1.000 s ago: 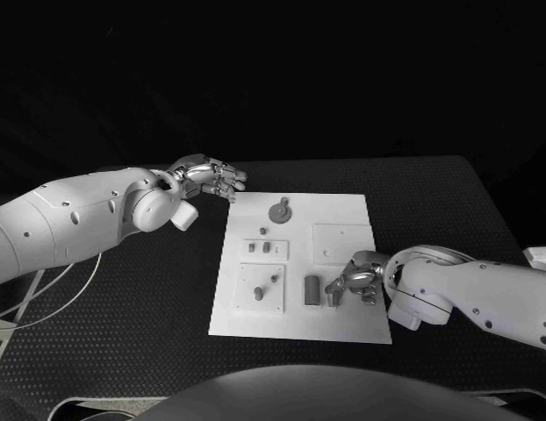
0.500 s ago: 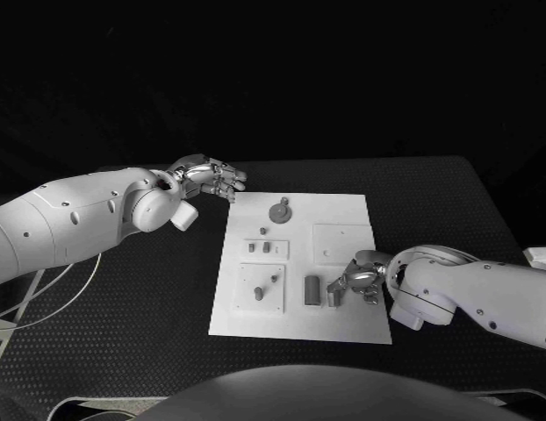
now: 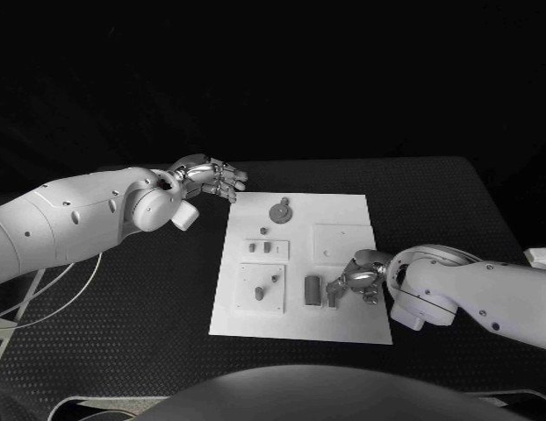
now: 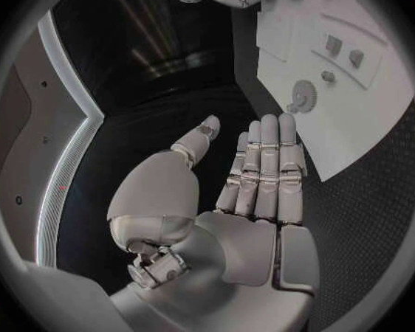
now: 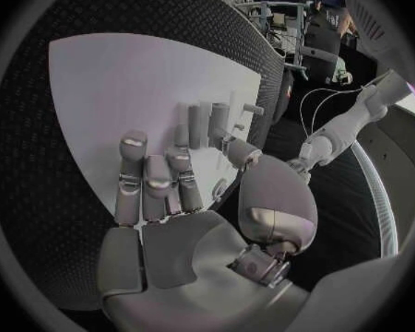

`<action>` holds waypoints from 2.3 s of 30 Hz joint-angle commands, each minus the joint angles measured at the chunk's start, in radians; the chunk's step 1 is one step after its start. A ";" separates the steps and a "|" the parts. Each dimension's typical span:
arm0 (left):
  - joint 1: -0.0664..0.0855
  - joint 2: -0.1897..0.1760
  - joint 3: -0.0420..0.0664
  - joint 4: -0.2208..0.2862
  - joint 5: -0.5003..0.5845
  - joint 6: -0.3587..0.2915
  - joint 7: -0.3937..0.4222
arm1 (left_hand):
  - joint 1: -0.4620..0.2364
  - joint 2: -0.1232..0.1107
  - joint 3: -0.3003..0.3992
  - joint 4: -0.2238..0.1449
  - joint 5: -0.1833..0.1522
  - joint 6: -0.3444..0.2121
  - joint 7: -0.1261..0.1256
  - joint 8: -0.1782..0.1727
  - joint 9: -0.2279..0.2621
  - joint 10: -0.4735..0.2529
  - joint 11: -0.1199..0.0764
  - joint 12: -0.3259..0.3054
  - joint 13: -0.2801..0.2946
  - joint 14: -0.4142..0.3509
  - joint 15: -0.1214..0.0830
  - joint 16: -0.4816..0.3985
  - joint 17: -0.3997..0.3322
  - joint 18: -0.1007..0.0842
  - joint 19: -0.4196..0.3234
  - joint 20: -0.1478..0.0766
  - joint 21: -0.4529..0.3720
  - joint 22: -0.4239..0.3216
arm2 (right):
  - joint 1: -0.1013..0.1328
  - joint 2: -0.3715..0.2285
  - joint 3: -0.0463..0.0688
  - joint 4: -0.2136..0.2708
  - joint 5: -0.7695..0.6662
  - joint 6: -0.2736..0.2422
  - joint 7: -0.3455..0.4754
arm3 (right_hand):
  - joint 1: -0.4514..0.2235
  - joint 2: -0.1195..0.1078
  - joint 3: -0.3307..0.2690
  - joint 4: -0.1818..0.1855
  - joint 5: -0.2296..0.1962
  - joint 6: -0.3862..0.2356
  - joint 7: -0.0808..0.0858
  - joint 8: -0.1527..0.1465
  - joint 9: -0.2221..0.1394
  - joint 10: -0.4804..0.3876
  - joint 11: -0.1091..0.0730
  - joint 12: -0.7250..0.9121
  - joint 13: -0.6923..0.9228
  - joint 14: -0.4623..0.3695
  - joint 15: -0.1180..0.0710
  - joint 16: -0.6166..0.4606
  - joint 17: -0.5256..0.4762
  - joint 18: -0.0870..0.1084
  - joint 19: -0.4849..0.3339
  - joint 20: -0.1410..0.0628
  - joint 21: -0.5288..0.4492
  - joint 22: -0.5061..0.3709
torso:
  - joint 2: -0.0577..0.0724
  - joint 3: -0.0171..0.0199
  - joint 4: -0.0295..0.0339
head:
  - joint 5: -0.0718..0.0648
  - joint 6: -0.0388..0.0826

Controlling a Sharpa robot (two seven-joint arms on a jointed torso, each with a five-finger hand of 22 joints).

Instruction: Assemble the parts on the task board

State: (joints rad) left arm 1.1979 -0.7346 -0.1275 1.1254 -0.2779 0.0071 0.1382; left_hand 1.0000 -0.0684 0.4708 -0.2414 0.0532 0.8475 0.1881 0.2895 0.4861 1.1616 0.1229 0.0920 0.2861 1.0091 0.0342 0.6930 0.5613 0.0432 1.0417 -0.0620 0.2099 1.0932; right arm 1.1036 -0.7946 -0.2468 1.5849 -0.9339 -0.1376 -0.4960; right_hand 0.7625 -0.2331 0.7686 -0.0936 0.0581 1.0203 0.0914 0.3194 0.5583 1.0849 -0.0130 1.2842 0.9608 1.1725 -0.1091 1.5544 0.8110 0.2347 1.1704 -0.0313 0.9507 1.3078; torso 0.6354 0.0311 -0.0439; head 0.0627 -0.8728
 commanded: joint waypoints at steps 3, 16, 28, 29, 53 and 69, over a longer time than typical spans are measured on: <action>0.001 0.001 0.000 0.002 -0.001 0.005 0.006 | -0.003 -0.009 0.001 0.006 -0.001 -0.008 -0.001 0.003 -0.002 -0.009 -0.001 -0.003 -0.002 -0.001 0.004 -0.006 0.001 0.010 0.000 0.002 -0.005 0.001 | 0.000 0.000 0.000 0.002 -0.007 0.020 0.011 | 0.001 -0.005 0.001 0.007 -0.002 0.007 0.002 0.006 0.002 0.009 -0.003 -0.003 0.001 0.003 -0.007 -0.003 0.002 0.027 0.002 -0.008 -0.001 0.008 | 0.000 0.0004 -0.0009 | 0.001 0.000; 0.001 0.002 0.000 -0.001 -0.001 0.007 0.005 | -0.003 -0.010 0.001 0.007 -0.001 -0.008 -0.001 0.003 -0.002 -0.009 -0.001 -0.002 -0.002 -0.001 0.004 -0.007 0.002 0.010 0.000 0.002 -0.005 0.001 | 0.001 -0.005 0.000 -0.004 -0.008 0.003 0.016 | 0.001 -0.003 0.001 0.009 -0.002 0.008 0.001 0.007 0.003 0.010 -0.004 -0.002 0.001 0.005 -0.008 -0.003 0.002 0.027 0.004 -0.009 0.000 0.009 | 0.000 0.0008 -0.0012 | 0.000 0.000; 0.001 0.004 0.000 -0.002 -0.001 0.007 0.007 | -0.003 -0.009 0.002 0.007 0.000 -0.008 -0.001 0.004 -0.002 -0.009 -0.001 -0.003 -0.002 -0.001 0.004 -0.007 0.002 0.010 0.000 0.002 -0.005 0.002 | 0.009 -0.015 0.005 -0.037 -0.065 -0.082 0.093 | 0.071 0.090 -0.013 -0.095 -0.002 0.023 -0.007 0.020 0.013 0.033 -0.012 -0.003 0.001 0.028 -0.016 -0.006 0.007 0.027 0.016 -0.017 0.005 0.010 | 0.000 0.0011 -0.0005 | -0.003 0.000; 0.001 0.005 0.000 -0.003 -0.001 0.007 0.007 | -0.003 -0.009 0.002 0.007 -0.001 -0.008 -0.001 0.004 -0.002 -0.009 -0.001 -0.003 -0.002 -0.001 0.004 -0.007 0.002 0.010 0.000 0.002 -0.005 0.002 | 0.009 -0.012 0.005 -0.041 -0.065 -0.082 0.100 | 0.086 0.098 -0.009 -0.108 -0.002 0.025 -0.008 0.021 0.014 0.036 -0.013 -0.002 0.001 0.032 -0.016 -0.006 0.010 0.027 0.019 -0.018 0.005 0.010 | 0.000 0.0011 -0.0006 | -0.003 0.000; 0.001 0.004 0.000 -0.001 -0.001 0.010 0.007 | -0.002 -0.008 0.002 0.007 -0.001 -0.008 -0.001 0.004 -0.002 -0.010 0.000 -0.003 -0.002 0.000 0.004 -0.008 0.003 0.010 0.000 0.002 -0.006 0.002 | 0.008 0.019 0.004 -0.042 -0.106 -0.043 0.142 | 0.247 0.116 -0.010 -0.195 -0.002 0.048 -0.017 0.039 0.028 0.052 -0.021 -0.008 0.006 0.044 -0.020 -0.013 0.022 0.027 0.023 -0.012 0.002 0.011 | 0.001 0.0007 -0.0007 | -0.004 0.000; 0.001 0.002 0.000 0.000 -0.001 0.011 0.005 | -0.002 -0.008 0.002 0.007 -0.001 -0.009 -0.001 0.004 -0.002 -0.010 0.000 -0.003 -0.002 -0.001 0.005 -0.008 0.004 0.010 0.000 0.002 -0.006 0.002 | -0.004 0.041 0.004 -0.063 -0.257 -0.029 0.148 | 0.301 0.127 -0.013 -0.198 -0.001 0.066 -0.023 0.055 0.042 0.060 -0.026 -0.010 0.008 0.058 -0.022 -0.011 0.045 0.027 0.024 -0.013 0.002 0.012 | 0.000 0.0006 -0.0002 | -0.002 0.000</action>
State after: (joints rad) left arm 1.1979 -0.7333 -0.1276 1.1231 -0.2781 0.0083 0.1373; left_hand 1.0000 -0.0684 0.4729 -0.2394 0.0532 0.8475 0.1881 0.2895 0.4854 1.1617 0.1227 0.0920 0.2854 1.0091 0.0342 0.6889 0.5637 0.0380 1.0417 -0.0619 0.2098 1.0944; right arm 1.1019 -0.7545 -0.2429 1.5234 -1.1095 -0.1926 -0.3619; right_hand 1.0524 -0.1092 0.7561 -0.2883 0.0578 1.0766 0.0679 0.3681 0.6007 1.1374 -0.0399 1.2766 0.9668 1.2251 -0.1293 1.5479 0.8546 0.2346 1.1900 -0.0446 0.9508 1.3073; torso 0.6358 0.0319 -0.0438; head 0.0606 -0.8728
